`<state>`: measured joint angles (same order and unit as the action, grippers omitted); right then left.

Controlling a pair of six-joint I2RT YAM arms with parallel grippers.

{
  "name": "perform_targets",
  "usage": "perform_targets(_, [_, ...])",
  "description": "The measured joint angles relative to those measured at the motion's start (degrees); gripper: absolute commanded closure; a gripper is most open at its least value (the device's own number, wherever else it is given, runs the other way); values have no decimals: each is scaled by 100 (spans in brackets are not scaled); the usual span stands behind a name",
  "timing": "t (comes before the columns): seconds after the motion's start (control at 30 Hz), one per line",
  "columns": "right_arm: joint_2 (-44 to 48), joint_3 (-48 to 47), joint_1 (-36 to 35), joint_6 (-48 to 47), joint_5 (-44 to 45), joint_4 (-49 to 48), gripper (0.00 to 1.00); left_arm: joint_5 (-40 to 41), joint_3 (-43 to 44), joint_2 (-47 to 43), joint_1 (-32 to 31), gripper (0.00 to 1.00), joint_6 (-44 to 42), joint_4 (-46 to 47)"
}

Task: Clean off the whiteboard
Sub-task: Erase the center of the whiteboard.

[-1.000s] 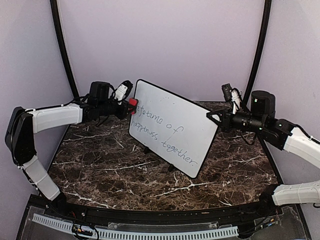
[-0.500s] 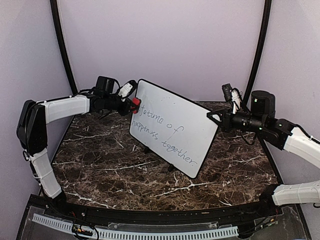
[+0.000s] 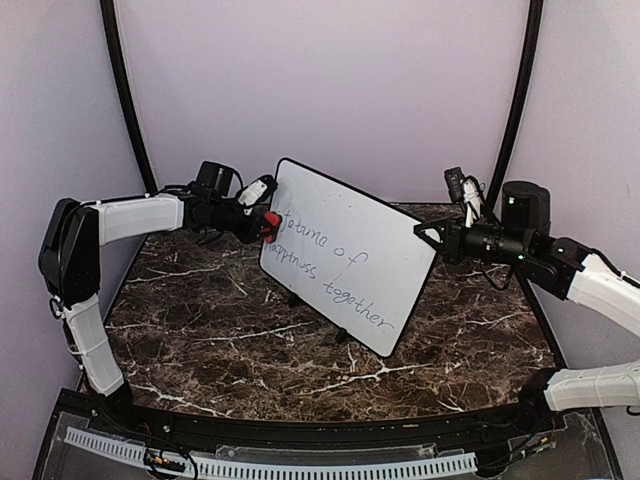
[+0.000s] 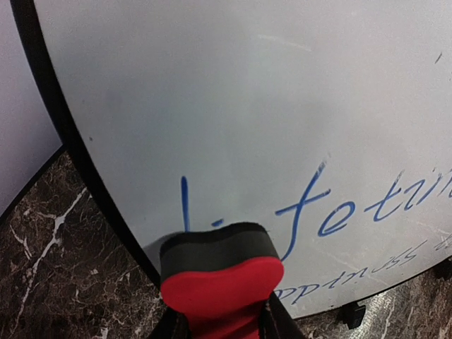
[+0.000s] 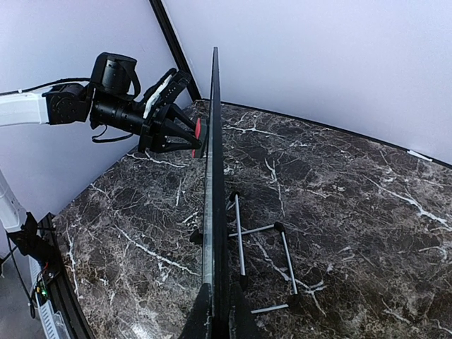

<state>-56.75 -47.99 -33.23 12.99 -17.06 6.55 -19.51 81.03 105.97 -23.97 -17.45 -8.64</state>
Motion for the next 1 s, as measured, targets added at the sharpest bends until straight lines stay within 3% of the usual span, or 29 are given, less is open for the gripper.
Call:
perform_targets(0.53, [-4, 0, 0, 81, 39, -2, 100, -317, -109, 203, 61, 72, 76, -149])
perform_targets(1.0, [-20, 0, 0, 42, 37, -9, 100, -876, 710, 267, 101, 72, 179, -146])
